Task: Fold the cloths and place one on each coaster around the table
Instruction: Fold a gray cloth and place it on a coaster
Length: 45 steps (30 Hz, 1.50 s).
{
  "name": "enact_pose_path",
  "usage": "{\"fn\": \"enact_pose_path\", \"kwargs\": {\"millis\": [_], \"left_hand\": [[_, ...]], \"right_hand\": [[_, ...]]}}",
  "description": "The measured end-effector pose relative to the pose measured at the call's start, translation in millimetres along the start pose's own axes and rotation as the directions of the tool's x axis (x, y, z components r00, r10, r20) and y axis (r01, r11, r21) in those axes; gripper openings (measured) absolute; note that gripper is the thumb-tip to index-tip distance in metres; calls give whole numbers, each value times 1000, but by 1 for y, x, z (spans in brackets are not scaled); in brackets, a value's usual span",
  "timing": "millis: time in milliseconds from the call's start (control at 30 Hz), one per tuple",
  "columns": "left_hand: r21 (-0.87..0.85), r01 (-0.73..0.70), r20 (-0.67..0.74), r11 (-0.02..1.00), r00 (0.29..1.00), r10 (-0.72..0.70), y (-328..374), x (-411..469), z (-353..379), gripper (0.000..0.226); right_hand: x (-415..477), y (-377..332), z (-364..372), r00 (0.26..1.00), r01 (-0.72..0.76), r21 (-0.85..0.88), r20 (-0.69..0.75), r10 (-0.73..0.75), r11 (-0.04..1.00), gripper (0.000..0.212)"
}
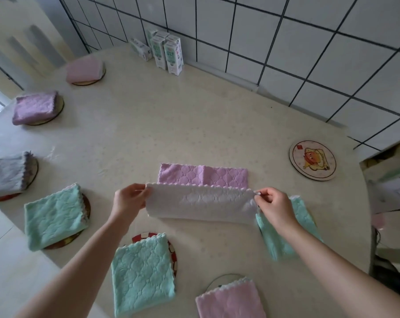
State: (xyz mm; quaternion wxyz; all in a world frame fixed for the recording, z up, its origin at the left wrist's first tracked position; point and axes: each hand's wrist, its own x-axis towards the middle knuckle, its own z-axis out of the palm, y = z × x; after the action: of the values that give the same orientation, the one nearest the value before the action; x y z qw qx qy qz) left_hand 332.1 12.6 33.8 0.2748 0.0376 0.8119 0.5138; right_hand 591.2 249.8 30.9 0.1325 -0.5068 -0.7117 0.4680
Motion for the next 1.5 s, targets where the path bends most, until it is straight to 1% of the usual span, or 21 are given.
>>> {"fn": "enact_pose_path", "kwargs": {"millis": [167,267,400,467,567,667,733,800,1067,1200,1367,1500], "left_hand": [[-11,45,-14,999,999,-45,5,37,19,6],[-5,70,-6,998,998,-70,5,56,28,3],[97,46,45,994,998,-51,4,74,40,9],[153,26,30,988,999,-30,3,82,45,12],[284,-17,-19,959,1000,23,1,91,47,15],[389,-51,-31,920,997,68,1,91,48,18],[403,-54,-36,913,997,75,0,91,49,20],[417,-41,-44,908,997,65,1,91,49,23],[438,-12,-63,899,997,44,2,92,50,29],[457,-33,-59,889,996,67,8,91,53,28],[508,-47,-40,860,996,77,13,94,56,28],[480,10,-67,877,997,25,12,94,53,29]], "right_hand": [[30,-1,9,994,-106,-21,-21,106,994,12],[48,-2,16,991,-131,-36,-46,129,991,3],[69,3,29,981,-191,-61,-54,188,980,7],[77,4,34,978,-202,-63,-62,199,977,8],[85,3,39,980,-185,-73,-82,179,980,9],[88,-2,39,993,-106,-136,-73,97,985,11],[90,-3,40,996,-76,-177,-56,67,981,17],[94,-3,40,996,-77,-216,-50,68,973,21],[103,-4,41,995,-97,-278,-36,91,956,21],[105,-7,43,991,-133,-291,-38,128,947,22],[103,-8,44,988,-151,-270,-55,141,951,22],[94,-10,38,988,-141,-185,-95,125,972,22]]}}
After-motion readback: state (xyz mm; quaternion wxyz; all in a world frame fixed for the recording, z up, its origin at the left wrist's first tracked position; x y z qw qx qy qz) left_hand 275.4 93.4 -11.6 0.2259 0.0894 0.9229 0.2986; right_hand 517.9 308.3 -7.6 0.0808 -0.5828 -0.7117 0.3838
